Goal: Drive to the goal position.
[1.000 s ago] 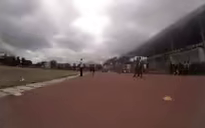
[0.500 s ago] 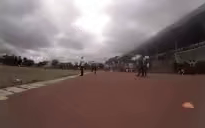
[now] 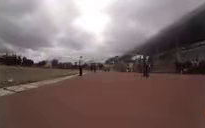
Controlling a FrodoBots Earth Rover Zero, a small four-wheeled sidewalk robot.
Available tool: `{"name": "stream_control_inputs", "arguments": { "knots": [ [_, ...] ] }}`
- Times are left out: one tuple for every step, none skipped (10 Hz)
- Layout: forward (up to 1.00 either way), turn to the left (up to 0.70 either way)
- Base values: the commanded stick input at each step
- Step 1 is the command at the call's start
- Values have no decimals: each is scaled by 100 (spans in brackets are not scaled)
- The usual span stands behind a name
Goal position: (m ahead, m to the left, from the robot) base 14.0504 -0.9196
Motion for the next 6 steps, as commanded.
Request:
{"name": "stream_control_inputs", "arguments": {
  "knots": [
    [100, 0],
    [100, 0],
    [100, 0],
    [100, 0],
    [100, 0],
    [100, 0]
  ]
}}
